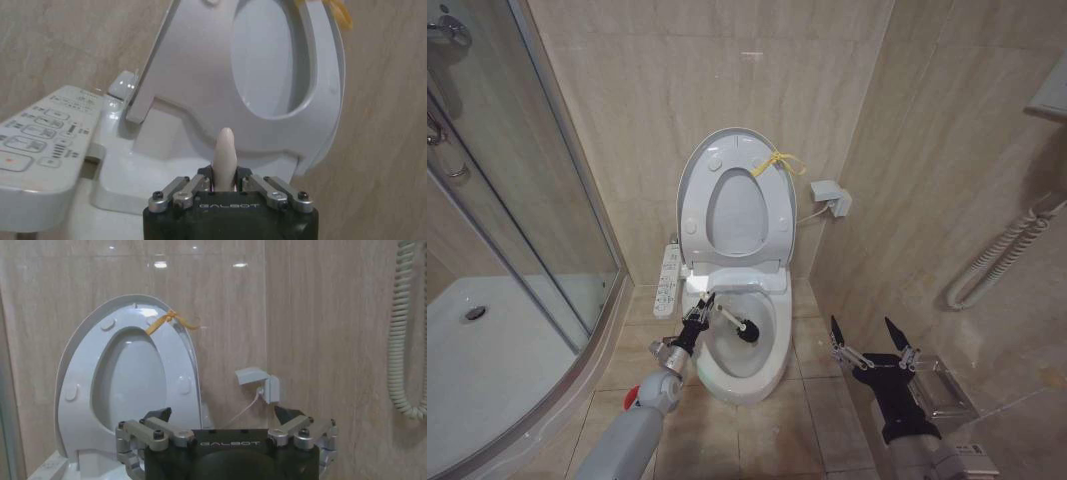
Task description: Open the toilet lid, clean the toilet bowl with a toilet brush, close the toilet lid, and flush.
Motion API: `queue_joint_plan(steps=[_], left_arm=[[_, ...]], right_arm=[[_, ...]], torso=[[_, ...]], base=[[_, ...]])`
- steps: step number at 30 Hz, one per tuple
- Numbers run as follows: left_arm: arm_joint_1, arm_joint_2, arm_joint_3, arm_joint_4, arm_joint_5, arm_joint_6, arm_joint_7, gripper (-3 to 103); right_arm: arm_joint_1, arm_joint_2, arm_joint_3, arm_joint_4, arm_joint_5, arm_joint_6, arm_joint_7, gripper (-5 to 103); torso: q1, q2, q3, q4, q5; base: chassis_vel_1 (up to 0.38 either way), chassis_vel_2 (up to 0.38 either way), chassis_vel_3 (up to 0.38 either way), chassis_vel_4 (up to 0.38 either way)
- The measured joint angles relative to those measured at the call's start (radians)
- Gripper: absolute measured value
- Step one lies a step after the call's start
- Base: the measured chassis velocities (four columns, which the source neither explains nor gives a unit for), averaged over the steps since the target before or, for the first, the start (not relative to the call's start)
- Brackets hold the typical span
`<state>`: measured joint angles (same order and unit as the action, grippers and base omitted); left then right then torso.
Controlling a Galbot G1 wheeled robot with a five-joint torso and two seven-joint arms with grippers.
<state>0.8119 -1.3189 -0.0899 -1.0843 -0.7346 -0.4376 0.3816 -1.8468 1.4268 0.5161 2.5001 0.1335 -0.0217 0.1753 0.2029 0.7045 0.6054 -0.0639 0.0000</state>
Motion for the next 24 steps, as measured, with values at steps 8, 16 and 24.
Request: queue_joint_plan(steps=[8, 16, 24], left_arm=[[-0.004, 0.009, 0.011, -0.041, -0.013, 0.012, -0.014, 21], [0.016, -0.007, 0.028, -0.068, -0.095, 0.041, -0.029, 21], [0.026, 0.002, 0.013, -0.043, 0.02, 0.014, -0.028, 21]], right_arm=[[0.0, 0.0, 0.0, 0.0, 0.0, 0.0, 0.0, 100], [0.0, 0.0, 0.0, 0.0, 0.0, 0.0, 0.0, 100], [0.0, 0.0, 0.0, 0.0, 0.0, 0.0, 0.0, 100]], torso=[[0.0, 0.0, 0.0, -0.0001, 0.0], [0.0, 0.0, 0.0, 0.0, 0.0001], [0.0, 0.0, 0.0, -0.0003, 0.0]], base=[[0.0, 0.0, 0.0, 0.0], [0.0, 0.0, 0.0, 0.0], [0.0, 0.0, 0.0, 0.0]])
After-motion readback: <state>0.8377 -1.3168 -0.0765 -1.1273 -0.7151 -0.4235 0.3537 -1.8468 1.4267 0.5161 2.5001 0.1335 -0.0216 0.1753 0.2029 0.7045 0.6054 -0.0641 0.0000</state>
